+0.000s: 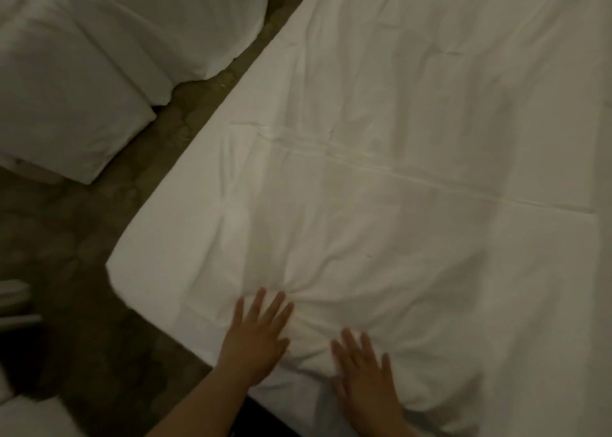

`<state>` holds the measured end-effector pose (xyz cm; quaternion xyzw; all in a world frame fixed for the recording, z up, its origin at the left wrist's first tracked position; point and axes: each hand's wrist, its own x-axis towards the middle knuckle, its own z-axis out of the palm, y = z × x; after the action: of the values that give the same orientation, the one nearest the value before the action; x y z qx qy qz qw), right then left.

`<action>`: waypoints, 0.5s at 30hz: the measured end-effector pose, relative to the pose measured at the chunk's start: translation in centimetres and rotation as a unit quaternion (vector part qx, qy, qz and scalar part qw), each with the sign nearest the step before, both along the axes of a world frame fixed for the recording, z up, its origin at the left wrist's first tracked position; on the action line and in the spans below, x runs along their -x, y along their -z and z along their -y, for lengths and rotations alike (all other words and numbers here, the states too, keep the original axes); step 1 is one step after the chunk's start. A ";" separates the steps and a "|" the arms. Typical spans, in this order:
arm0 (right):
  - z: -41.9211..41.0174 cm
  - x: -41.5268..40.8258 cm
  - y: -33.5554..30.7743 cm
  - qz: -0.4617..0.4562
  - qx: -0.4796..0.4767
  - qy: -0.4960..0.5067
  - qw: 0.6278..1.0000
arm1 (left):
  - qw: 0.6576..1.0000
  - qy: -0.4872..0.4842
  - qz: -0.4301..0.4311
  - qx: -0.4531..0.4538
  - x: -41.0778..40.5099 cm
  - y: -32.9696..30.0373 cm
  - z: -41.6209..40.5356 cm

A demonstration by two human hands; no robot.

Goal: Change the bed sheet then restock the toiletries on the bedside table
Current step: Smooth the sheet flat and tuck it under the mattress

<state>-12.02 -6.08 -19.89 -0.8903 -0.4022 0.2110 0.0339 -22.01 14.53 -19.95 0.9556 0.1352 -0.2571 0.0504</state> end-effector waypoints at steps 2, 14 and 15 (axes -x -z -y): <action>1.9 1.6 0.5 -0.010 0.031 0.021 0.999 | 0.997 -0.082 0.005 -0.016 2.5 -0.9 -2.5; -11.3 10.2 -3.2 -0.459 -0.159 0.659 0.575 | 0.894 -0.324 0.173 0.257 4.0 -4.2 -10.3; -11.7 10.4 -3.3 -0.503 -0.190 0.703 0.465 | 0.902 -0.275 0.209 0.259 3.5 -4.4 -10.1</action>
<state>-22.39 5.59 -16.56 -0.5843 0.4155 0.4459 0.5358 -25.50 24.62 -15.60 0.8654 0.3074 -0.0536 0.3920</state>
